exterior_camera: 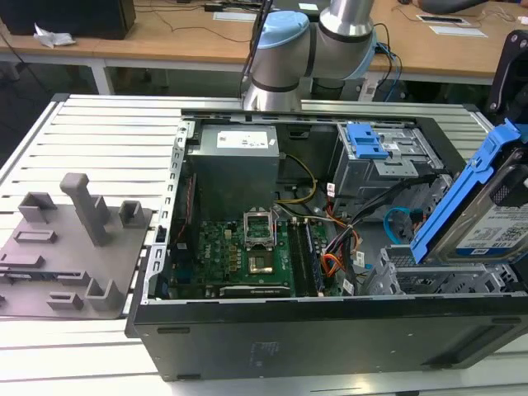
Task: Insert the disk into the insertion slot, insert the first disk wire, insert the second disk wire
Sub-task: 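Insert the disk into the insertion slot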
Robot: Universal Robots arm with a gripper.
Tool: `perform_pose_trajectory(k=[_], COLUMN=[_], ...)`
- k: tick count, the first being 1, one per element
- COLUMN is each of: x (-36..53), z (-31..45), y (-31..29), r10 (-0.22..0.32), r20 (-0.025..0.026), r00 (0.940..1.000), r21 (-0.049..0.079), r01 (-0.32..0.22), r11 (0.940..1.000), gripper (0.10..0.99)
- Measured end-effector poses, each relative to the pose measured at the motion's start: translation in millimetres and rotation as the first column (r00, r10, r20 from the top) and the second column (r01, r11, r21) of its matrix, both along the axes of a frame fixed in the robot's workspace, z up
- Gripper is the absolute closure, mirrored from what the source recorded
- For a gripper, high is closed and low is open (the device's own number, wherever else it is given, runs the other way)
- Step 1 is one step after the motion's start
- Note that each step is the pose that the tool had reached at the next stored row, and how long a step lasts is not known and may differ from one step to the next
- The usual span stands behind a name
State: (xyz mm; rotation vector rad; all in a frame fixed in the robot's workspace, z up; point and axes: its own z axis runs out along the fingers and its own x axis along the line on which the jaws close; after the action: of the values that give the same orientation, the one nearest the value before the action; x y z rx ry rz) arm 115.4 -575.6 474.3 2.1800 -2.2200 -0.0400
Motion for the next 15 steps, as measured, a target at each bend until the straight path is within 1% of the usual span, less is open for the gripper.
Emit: perform_pose_trajectory(k=[15], x=[0.0], z=[-11.7], y=[0.0], r10=[0.000], r20=[0.0000], r00=[1.0000], r21=[0.000], r01=[0.000], r11=[1.0000], gripper=[0.722])
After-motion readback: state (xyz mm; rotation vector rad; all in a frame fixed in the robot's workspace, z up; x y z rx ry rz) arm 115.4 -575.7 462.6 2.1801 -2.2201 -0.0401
